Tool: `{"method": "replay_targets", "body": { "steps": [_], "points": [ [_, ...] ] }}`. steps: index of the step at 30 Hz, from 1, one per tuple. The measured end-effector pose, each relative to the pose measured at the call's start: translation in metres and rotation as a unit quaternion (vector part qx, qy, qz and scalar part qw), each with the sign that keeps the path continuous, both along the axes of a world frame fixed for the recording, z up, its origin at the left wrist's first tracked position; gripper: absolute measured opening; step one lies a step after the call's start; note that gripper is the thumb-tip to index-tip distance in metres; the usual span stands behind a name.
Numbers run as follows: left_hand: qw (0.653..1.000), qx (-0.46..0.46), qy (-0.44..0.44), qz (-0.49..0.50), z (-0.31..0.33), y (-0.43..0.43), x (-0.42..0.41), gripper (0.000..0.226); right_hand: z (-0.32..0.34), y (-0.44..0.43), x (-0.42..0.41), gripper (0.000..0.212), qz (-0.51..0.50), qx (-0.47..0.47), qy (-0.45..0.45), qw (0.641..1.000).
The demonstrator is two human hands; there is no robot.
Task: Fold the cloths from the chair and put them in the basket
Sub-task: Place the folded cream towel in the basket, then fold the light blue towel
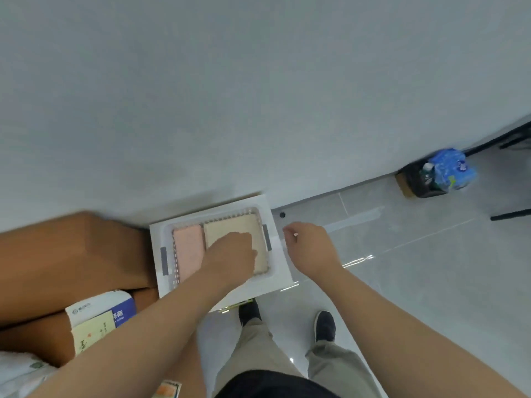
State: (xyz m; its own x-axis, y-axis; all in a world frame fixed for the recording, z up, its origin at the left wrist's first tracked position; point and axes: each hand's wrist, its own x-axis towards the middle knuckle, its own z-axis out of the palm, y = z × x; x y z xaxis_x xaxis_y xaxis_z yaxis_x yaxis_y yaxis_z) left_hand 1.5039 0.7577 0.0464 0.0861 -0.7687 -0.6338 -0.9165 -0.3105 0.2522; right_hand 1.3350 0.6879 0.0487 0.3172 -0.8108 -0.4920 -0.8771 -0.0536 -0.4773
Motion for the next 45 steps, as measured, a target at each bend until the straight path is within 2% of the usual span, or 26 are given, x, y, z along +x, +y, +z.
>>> {"method": "replay_targets", "body": {
  "steps": [2, 8, 15, 25, 31, 36, 45],
  "points": [
    [0.999, -0.051, -0.004, -0.005, 0.030, -0.023, -0.024, 0.028, 0.027, -0.010, -0.032, 0.030, -0.052, -0.018, -0.042, 0.998],
    [0.985, -0.163, -0.021, -0.045, 0.109, -0.104, -0.143, 0.037, 0.094, -0.060, -0.169, 0.023, -0.203, -0.076, -0.151, 0.964],
    [0.965, -0.259, 0.048, -0.016, 0.149, -0.178, -0.338, 0.027, 0.137, -0.114, -0.377, 0.027, -0.226, -0.135, -0.141, 0.954],
    [0.956, -0.269, 0.106, -0.052, 0.165, -0.279, -0.611, 0.022, 0.177, -0.200, -0.633, 0.031, -0.223, -0.159, -0.097, 0.957],
    [0.950, -0.277, 0.119, -0.083, 0.135, -0.379, -0.751, 0.017, 0.161, -0.291, -0.770, 0.035, -0.190, -0.161, -0.045, 0.967],
    [0.957, -0.235, 0.160, -0.064, 0.111, -0.474, -0.881, 0.019, 0.152, -0.372, -0.902, 0.036, -0.200, -0.147, -0.007, 0.969],
    [0.958, -0.207, 0.170, -0.099, 0.120, -0.608, -1.094, 0.016, 0.140, -0.488, -1.121, 0.035, -0.237, -0.113, -0.013, 0.965]
  ]
}}
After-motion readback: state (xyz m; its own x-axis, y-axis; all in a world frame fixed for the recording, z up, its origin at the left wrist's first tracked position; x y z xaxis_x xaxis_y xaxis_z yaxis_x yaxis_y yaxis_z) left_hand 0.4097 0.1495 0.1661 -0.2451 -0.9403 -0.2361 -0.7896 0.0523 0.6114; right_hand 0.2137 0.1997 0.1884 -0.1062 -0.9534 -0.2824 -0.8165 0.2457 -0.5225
